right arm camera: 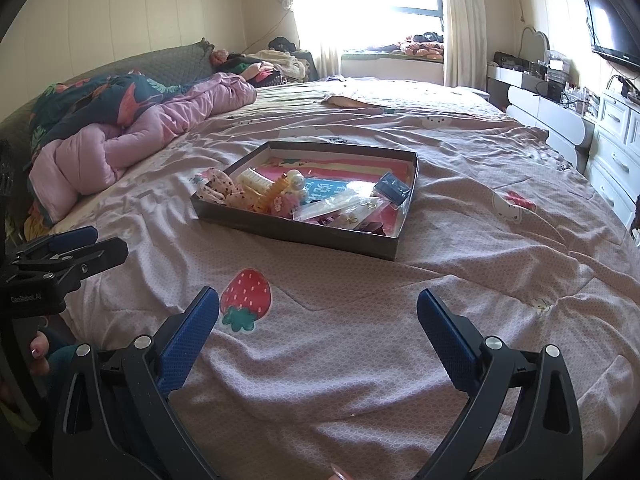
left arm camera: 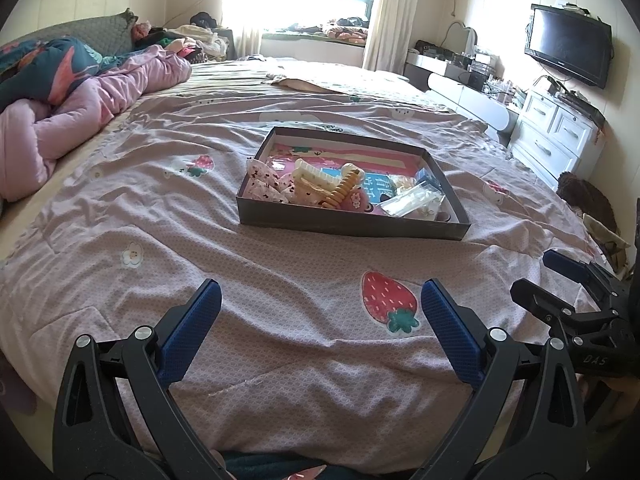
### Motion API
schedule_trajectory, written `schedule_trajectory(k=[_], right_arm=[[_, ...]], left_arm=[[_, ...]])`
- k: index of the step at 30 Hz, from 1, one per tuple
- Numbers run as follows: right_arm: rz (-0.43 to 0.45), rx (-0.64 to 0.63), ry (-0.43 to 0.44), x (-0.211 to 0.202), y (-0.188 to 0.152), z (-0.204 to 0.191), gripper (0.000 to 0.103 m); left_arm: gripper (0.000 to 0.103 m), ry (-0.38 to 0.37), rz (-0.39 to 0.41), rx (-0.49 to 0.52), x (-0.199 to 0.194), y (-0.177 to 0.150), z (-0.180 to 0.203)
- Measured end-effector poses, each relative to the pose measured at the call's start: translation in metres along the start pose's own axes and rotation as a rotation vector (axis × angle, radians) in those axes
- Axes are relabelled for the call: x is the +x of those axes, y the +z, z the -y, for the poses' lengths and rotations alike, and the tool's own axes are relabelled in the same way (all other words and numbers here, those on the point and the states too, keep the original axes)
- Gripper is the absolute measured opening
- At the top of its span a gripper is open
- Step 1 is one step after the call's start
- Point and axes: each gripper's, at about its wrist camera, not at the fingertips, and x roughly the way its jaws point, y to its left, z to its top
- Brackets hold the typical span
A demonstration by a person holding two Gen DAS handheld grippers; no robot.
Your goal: Organize jewelry
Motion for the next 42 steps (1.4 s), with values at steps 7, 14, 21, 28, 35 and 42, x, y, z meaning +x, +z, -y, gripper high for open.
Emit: schedule_trajectory(k=[7, 14, 21, 28, 35, 42], right_arm=[[-0.003, 0.009, 0.005, 0.000, 0.000, 0.001, 0.096], [-0.002, 0.009, 0.004, 0.000, 0.001, 0.002, 0.096], [-0.003, 0.009, 0.005, 0.000, 0.001, 0.001, 0.096], [-0.005, 0.008, 0.002, 0.000, 0.001, 0.001, 0.096], [0.002, 0.017, -0.008, 0.000, 0.003, 0.006, 0.096], [-0.001, 0.101, -0.035, 0.017, 0.011, 0.036, 0.096]], left_arm=[[0.092, 0.002, -0.001, 0.002, 0.000, 0.000, -0.003], [0.092, 0.002, -0.001, 0.002, 0.000, 0.000, -0.002], [0.092, 0.000, 0.000, 0.002, 0.000, 0.000, -0.001], [0.092, 0.011, 0.010, 0.010, -0.002, -0.001, -0.007], [0.092, -0.010, -0.005, -0.024, 0.000, -0.002, -0.013], [0.092, 0.058, -0.058, -0.113, 0.023, 0.012, -0.042]])
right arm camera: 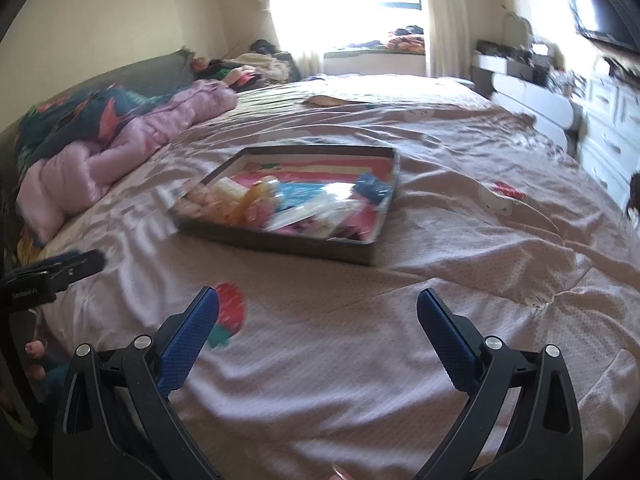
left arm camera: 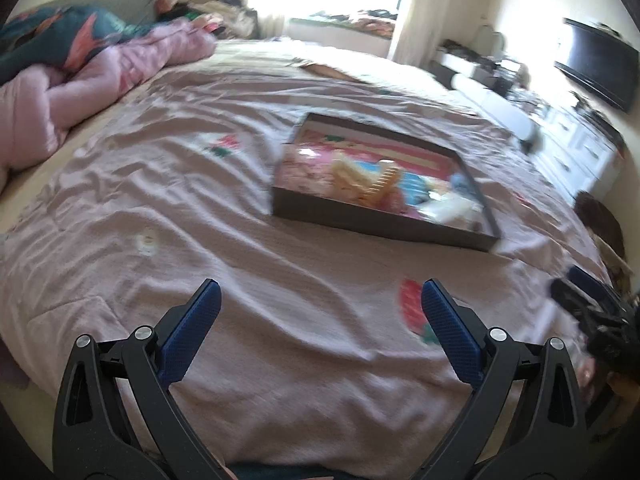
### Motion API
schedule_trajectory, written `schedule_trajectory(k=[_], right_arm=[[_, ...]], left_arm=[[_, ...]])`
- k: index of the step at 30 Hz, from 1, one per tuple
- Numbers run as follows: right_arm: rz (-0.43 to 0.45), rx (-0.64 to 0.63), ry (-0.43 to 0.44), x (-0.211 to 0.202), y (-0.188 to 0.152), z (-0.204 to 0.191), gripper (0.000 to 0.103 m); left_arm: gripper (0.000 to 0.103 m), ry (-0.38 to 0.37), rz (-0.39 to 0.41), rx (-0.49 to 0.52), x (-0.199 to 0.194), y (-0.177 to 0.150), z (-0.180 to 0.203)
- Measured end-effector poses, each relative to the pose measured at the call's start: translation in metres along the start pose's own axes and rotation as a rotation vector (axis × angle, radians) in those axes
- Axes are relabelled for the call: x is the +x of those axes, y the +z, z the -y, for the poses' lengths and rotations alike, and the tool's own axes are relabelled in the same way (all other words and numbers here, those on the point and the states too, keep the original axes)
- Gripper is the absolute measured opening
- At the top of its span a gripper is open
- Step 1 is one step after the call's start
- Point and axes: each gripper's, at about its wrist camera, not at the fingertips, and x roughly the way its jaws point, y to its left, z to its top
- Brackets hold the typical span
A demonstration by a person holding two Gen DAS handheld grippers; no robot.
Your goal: Organize jewelry
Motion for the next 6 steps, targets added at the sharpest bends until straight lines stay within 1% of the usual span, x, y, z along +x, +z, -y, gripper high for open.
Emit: schedule_trajectory(k=[2, 3, 4, 5, 6], right_arm=[[-0.005, 0.045, -0.053, 0.011, 0.008, 0.023, 0.096], [-0.020, 0.084, -0.085, 0.022, 0.015, 0.044, 0.096], [-0.021, 0.104, -0.114, 0.028, 0.019, 0.057, 0.096], [-0.024, 0.128, -0.155, 0.035, 0.023, 0.073, 0.096], [-0.032, 0.159, -0.219, 0.047, 0.031, 0.098, 0.096]], left_arm=[[0.092, 0.067, -0.011, -0.042, 0.015, 0.018, -0.026], [0.092, 0.108, -0.007, -0.060, 0.022, 0.028, -0.040], [0.092, 0.134, -0.006, -0.068, 0.028, 0.035, -0.050], [0.092, 0.176, -0.010, -0.081, 0.039, 0.046, -0.068], [0.092, 0.205, -0.012, -0.091, 0.046, 0.053, -0.078]])
